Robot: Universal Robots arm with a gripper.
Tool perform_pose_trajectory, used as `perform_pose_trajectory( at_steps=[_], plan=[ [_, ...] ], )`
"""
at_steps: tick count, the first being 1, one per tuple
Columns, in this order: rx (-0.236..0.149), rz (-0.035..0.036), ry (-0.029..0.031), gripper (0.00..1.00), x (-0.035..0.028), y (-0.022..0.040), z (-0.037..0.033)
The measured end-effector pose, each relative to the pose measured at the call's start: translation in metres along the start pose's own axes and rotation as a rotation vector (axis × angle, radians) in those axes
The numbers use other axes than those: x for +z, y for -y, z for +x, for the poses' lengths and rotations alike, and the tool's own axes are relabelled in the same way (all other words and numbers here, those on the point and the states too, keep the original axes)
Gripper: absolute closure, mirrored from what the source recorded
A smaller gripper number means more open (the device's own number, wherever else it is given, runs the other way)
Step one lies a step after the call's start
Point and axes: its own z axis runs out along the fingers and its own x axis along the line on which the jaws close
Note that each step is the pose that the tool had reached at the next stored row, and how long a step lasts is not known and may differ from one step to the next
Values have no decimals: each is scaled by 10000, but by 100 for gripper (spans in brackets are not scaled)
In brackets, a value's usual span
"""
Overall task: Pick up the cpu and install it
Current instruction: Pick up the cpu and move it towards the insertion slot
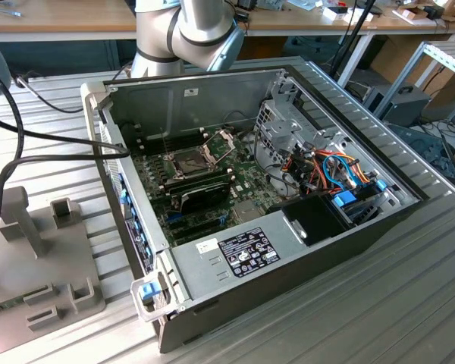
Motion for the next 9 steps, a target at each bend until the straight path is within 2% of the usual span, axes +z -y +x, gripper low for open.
perform_pose_trajectory(
  at_steps=[6, 9],
  plan=[
    [-3, 1, 1, 38, 1, -1, 0],
    [-134, 5, 4, 38, 3, -1, 0]
  ],
)
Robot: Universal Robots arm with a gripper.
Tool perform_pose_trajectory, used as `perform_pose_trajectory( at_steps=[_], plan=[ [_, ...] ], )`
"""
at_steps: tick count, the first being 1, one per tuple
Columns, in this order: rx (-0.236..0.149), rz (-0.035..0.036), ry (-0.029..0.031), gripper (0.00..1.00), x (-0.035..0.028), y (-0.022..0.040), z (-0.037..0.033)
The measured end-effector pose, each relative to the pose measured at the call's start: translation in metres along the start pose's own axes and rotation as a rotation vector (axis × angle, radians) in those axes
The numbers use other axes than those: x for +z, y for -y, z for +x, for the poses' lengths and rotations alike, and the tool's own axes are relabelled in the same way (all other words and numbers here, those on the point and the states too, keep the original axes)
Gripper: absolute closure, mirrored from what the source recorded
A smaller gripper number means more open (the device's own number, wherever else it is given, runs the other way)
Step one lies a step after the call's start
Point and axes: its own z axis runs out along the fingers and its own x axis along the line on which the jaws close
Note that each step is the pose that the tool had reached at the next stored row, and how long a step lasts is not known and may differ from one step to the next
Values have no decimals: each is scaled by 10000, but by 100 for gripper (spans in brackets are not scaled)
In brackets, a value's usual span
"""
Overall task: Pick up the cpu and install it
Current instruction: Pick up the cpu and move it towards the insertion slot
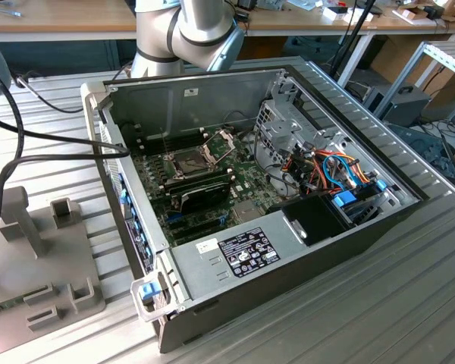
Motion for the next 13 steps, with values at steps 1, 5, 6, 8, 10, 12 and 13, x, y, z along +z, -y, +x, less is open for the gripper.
perform_pose_trajectory(
  at_steps=[1, 5, 6, 8, 10, 12, 13],
  plan=[
    [-74, 5, 2, 38, 1, 0, 0],
    [-345, 28, 7, 38, 4, 0, 0],
    [-346, 29, 7, 38, 4, 0, 0],
    [-348, 29, 9, 38, 8, 0, 0],
    [-349, 32, 8, 38, 15, 0, 0],
    [-350, 34, 7, 38, 23, 0, 0],
    [-350, 33, 9, 38, 29, -1, 0]
  ],
)
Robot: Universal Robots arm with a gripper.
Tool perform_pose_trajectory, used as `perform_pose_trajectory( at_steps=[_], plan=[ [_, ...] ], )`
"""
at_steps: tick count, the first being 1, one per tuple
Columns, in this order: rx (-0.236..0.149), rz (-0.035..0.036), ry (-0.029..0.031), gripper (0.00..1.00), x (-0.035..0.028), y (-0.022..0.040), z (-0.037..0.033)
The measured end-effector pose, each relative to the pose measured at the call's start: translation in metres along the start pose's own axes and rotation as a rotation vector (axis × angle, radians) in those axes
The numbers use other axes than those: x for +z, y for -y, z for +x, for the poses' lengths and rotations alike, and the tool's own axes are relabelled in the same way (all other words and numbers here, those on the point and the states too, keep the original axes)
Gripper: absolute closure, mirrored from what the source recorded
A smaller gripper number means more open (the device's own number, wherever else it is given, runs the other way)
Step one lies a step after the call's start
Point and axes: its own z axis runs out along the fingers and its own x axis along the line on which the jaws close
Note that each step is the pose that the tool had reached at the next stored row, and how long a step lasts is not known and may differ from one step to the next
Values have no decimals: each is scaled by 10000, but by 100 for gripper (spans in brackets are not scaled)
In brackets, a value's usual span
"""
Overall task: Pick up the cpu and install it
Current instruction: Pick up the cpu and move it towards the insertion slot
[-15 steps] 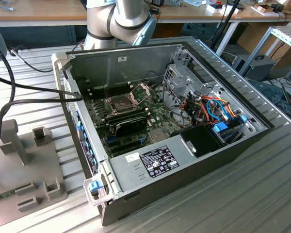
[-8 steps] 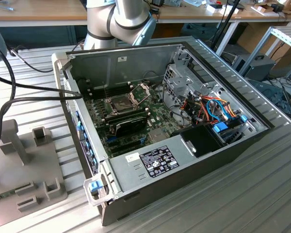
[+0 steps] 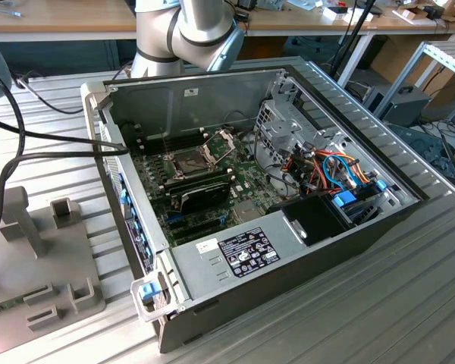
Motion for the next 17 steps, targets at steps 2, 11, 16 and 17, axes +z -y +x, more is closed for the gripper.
perform_pose_trajectory(
  at_steps=[2, 11, 16, 17],
  plan=[
    [-1, 1, -1, 38, 10, 0, 0],
    [-3, 1, 0, 38, 38, -1, 0],
    [-3, 1, 0, 38, 39, -1, 0],
    [-3, -2, 2, 38, 38, -1, -1]
  ],
)
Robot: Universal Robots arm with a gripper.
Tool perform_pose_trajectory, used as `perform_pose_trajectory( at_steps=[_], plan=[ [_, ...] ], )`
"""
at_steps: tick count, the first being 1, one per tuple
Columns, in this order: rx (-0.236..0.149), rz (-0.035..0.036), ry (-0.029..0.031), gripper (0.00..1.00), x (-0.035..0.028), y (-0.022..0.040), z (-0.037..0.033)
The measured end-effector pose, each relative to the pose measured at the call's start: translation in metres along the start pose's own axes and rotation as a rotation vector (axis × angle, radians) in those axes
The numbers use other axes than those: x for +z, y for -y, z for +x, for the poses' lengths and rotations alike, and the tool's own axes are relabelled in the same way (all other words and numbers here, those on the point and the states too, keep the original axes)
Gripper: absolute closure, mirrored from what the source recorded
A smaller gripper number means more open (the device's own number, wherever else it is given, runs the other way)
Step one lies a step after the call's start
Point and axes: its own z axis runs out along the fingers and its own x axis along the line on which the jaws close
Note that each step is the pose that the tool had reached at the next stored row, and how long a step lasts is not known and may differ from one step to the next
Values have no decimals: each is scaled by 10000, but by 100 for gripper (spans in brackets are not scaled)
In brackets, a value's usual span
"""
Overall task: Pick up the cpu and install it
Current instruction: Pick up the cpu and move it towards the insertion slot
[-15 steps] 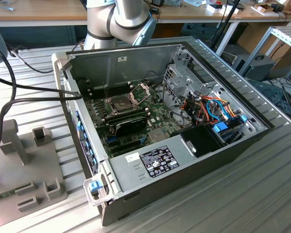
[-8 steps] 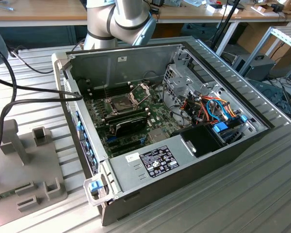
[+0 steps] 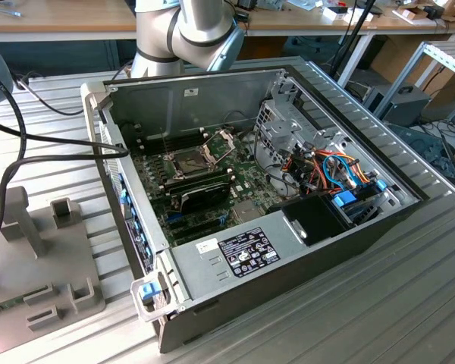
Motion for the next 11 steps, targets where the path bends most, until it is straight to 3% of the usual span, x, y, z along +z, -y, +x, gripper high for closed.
perform_pose_trajectory(
  at_steps=[11],
  plan=[
    [0, 2, -3, 38, -15, -13, 1]
  ],
)
